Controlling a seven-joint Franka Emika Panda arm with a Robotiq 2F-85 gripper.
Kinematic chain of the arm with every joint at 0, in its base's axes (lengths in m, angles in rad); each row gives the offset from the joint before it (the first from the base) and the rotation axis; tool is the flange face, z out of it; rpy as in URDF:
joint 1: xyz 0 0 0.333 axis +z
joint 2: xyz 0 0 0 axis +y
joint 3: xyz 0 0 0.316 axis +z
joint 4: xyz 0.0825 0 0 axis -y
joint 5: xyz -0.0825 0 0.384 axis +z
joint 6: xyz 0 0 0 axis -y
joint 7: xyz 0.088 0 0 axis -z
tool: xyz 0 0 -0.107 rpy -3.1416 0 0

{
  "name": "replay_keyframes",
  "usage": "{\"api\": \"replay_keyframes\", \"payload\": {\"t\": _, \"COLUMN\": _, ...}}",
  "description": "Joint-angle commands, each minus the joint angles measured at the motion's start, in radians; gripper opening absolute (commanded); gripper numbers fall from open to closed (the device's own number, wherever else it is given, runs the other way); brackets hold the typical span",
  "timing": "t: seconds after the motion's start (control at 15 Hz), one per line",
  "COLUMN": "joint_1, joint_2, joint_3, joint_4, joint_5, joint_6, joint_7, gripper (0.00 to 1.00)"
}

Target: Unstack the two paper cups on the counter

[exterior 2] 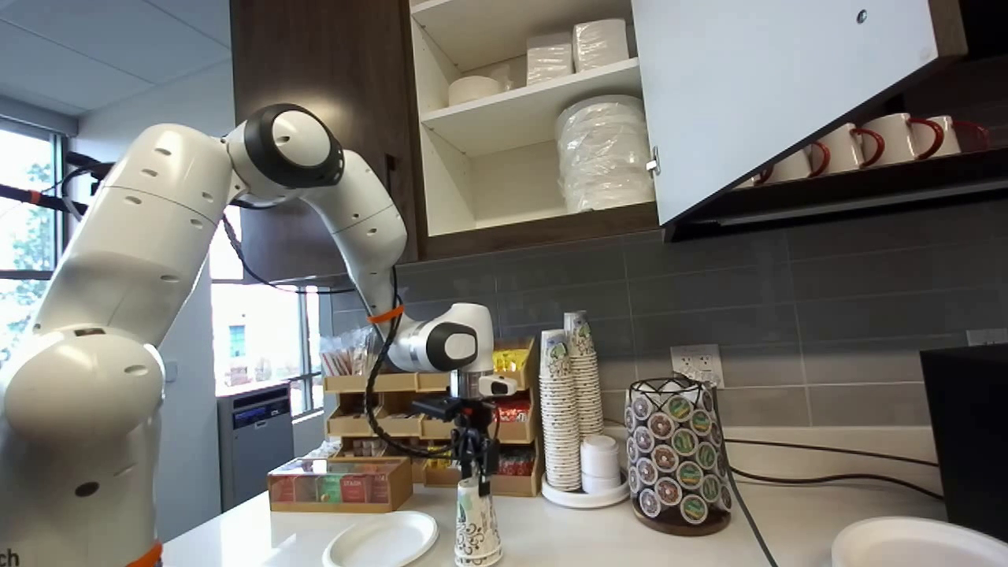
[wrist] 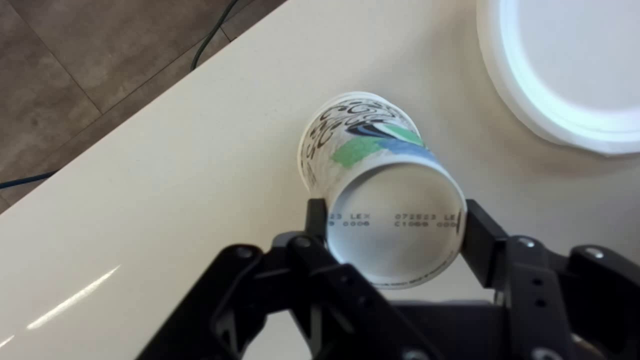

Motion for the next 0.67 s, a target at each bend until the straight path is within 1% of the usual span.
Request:
{"api": "replay_keyframes", "payload": {"t": 0.0, "joint_1": 0.013, "joint_2": 0.006, "joint_3": -0.012, "joint_4": 0.007, "joint_5": -0.015, "joint_6": 0.001, "joint_7": 0.007, "gripper": 0.41}}
{"api": "replay_keyframes", "payload": {"t": 0.6, "joint_1": 0.010, "joint_2": 0.006, "joint_3": -0.014, "joint_4": 0.008, "joint_5": -0.022, "joint_6": 0.001, "joint_7": 0.003, "gripper": 0.41}}
